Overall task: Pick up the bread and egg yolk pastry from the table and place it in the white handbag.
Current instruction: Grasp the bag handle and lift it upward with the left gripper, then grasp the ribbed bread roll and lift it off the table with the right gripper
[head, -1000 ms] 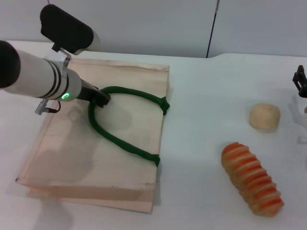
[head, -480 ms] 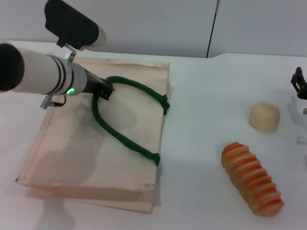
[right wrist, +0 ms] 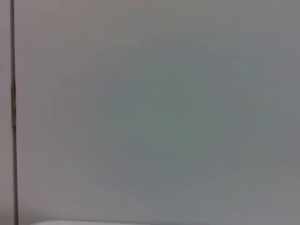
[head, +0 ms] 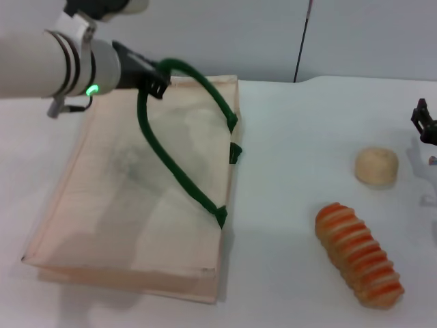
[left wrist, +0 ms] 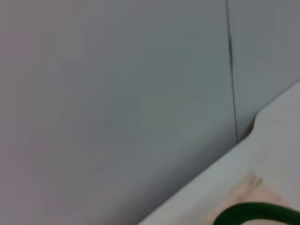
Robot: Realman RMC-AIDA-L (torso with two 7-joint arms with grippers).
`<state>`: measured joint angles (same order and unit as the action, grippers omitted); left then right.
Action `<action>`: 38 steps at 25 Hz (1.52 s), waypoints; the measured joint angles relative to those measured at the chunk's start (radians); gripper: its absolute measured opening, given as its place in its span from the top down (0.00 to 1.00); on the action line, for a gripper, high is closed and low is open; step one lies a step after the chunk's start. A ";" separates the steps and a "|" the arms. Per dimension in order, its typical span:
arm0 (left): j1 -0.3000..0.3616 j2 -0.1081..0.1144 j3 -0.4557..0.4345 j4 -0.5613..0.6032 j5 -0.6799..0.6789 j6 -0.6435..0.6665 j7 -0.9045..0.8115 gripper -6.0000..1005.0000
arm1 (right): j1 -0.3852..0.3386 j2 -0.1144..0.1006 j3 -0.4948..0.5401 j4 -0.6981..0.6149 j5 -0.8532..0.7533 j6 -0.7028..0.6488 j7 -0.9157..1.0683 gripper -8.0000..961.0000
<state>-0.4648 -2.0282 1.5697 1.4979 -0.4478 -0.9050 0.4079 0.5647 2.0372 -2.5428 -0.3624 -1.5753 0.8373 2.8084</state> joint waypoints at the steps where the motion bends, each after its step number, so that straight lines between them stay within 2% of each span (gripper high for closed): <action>1: 0.008 0.000 -0.001 0.040 0.000 -0.014 0.000 0.85 | 0.001 0.000 0.001 0.002 0.000 -0.003 0.000 0.18; 10: 0.034 -0.001 -0.007 0.280 0.055 -0.129 -0.011 0.85 | 0.002 0.000 0.001 0.003 0.000 -0.006 -0.002 0.18; 17: 0.029 0.001 -0.024 0.414 0.089 -0.200 -0.021 0.86 | 0.003 0.000 0.001 0.002 0.000 -0.020 -0.012 0.18; 26: 0.009 0.002 -0.046 0.513 0.093 -0.279 -0.012 0.86 | -0.002 0.000 -0.002 -0.004 -0.004 -0.055 -0.014 0.18; 32: 0.003 0.000 -0.033 0.524 0.089 -0.297 -0.012 0.86 | -0.004 0.000 -0.002 -0.006 -0.005 -0.056 -0.021 0.18; 38: 0.008 -0.001 -0.035 0.527 0.095 -0.326 -0.012 0.86 | -0.020 0.000 0.000 -0.096 -0.003 -0.055 -0.146 0.18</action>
<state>-0.4569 -2.0291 1.5351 2.0252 -0.3526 -1.2305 0.3963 0.5442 2.0371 -2.5431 -0.4582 -1.5787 0.7819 2.6629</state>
